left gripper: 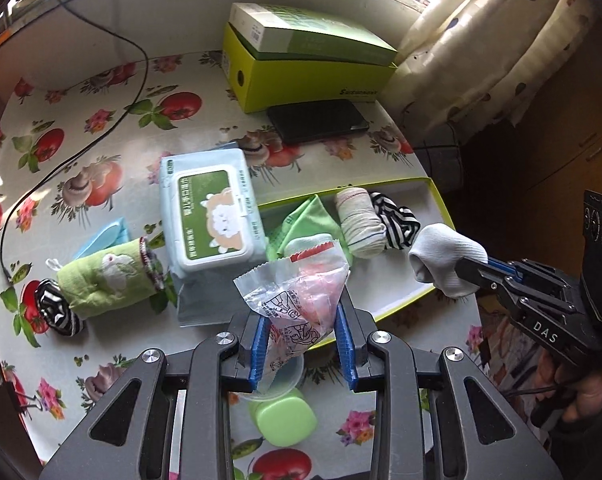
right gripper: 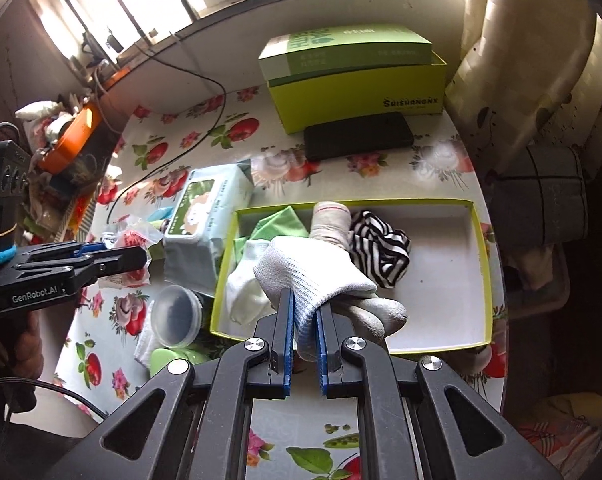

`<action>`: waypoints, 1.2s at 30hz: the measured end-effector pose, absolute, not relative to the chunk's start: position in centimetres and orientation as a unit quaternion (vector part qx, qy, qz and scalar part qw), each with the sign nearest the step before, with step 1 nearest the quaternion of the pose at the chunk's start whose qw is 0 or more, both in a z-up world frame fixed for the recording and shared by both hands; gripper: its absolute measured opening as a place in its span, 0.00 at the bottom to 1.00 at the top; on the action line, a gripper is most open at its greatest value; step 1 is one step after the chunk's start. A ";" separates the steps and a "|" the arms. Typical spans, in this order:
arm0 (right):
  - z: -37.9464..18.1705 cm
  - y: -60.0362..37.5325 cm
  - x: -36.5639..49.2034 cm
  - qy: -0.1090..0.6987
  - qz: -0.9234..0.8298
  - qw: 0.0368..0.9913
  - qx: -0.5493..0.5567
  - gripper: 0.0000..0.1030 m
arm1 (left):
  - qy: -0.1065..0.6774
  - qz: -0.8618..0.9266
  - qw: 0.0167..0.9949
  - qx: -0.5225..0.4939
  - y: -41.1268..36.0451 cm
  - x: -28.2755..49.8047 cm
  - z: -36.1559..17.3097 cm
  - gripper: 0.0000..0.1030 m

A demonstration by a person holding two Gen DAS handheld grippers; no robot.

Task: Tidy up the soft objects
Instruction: 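Carry the glove with the right gripper while the left carries the plastic bag to the tray, then open the left gripper releasing the bag while the right releases the glove in the tray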

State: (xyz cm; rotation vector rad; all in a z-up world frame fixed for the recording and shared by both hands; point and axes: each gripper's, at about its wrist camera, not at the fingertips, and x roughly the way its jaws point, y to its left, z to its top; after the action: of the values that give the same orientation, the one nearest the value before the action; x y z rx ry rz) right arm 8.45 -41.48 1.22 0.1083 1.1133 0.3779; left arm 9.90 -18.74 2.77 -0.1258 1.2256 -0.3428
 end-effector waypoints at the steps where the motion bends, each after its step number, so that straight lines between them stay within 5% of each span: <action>1: 1.0 -41.9 8.6 0.526 0.175 0.830 0.053 0.09 | 0.574 -0.164 0.800 -0.054 -19.4 10.1 2.7 0.30; 36: -6.4 -45.5 11.5 0.591 0.168 0.788 0.044 0.11 | 0.667 -0.236 0.707 0.026 -31.1 13.2 -6.0 0.31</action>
State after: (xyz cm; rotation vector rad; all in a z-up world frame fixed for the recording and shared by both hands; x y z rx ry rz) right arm 11.48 -45.50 -6.40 0.0942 1.2727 0.3629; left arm 13.21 -31.13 -6.04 0.0585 1.4809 -0.5245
